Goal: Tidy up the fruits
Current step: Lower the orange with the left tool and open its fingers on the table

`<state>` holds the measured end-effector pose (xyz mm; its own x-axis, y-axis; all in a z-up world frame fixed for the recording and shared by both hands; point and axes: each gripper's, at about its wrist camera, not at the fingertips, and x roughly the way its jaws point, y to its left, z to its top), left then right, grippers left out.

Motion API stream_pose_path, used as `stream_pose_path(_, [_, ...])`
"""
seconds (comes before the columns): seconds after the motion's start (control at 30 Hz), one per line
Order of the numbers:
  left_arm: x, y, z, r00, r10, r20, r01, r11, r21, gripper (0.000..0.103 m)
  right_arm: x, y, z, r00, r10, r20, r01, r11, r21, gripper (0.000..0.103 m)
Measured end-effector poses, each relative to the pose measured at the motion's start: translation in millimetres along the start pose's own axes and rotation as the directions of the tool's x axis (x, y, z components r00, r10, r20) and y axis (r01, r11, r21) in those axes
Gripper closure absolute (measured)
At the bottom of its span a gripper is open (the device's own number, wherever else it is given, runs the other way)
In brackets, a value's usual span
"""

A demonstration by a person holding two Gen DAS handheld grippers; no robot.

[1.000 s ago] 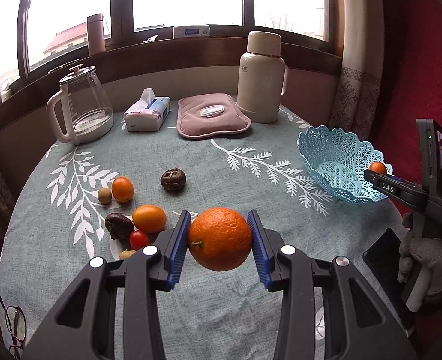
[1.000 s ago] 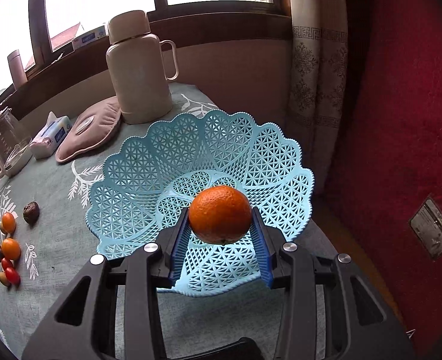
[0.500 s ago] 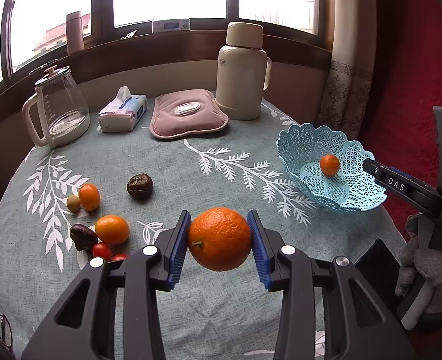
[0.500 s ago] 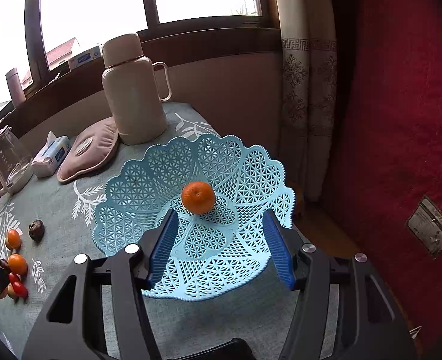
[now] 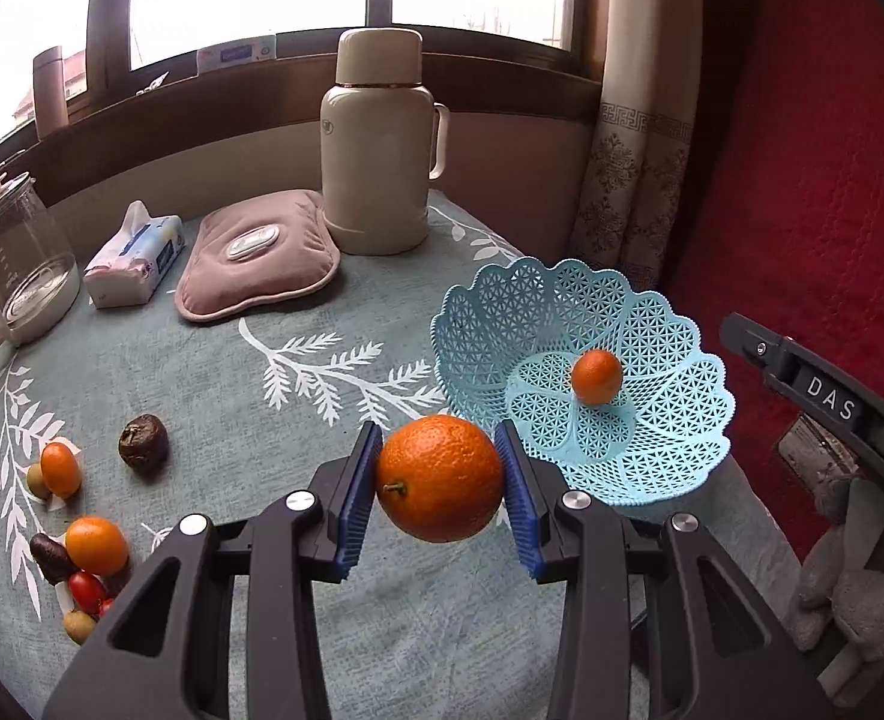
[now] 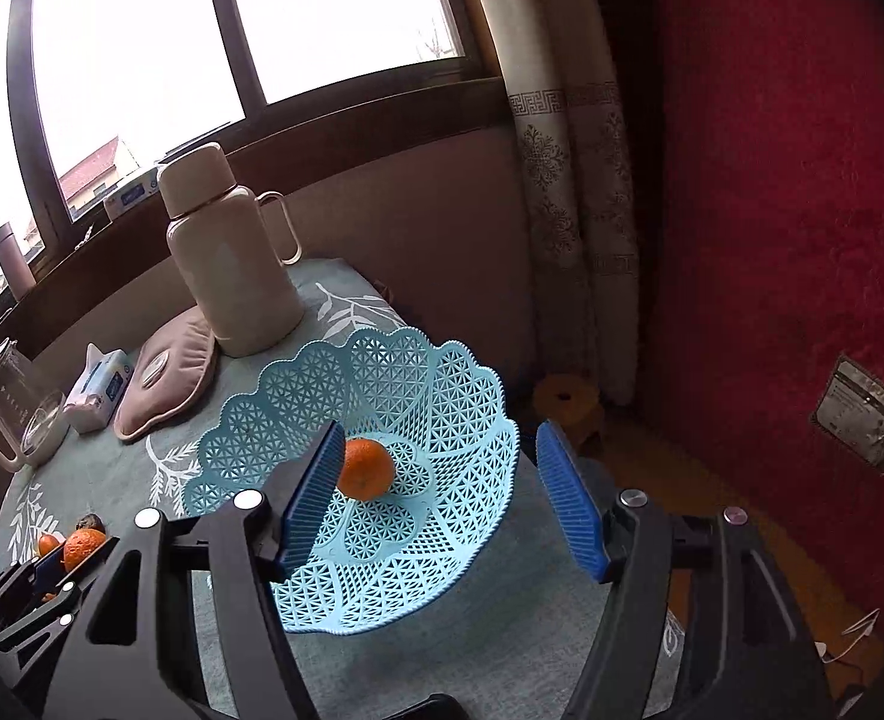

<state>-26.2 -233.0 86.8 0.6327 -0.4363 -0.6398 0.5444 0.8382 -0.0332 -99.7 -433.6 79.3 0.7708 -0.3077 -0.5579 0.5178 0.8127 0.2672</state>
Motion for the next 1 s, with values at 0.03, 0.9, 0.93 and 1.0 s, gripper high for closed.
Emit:
stream_pose_path(0.03, [3,-4,2,1.0,-0.009,0.002,0.009,1.0,0.007,0.064,0,-1,0,1.0,-0.002,0.0,0.002,1.0,0.0,0.035])
stream_pose_path(0.9, [-26,35,-38,0.998,0.023,-0.06,-0.023,1.0,0.008,0.018,-2,-8,4,0.999,-0.023,0.022,0.023,1.0,0.002,0.034])
stream_pose_path(0.93, [-35,38,-48,0.997,0.004,-0.078,-0.003,1.0,0.008,0.018,-2,-8,5,0.999,-0.021,0.024,0.021,1.0,0.004,0.034])
stream_pose_path(1.0, [-50,39,-67,0.992,-0.031,-0.125,0.035,0.999,0.029,0.018,-4,-8,4,1.0,-0.018,0.024,0.018,1.0,0.007,0.034])
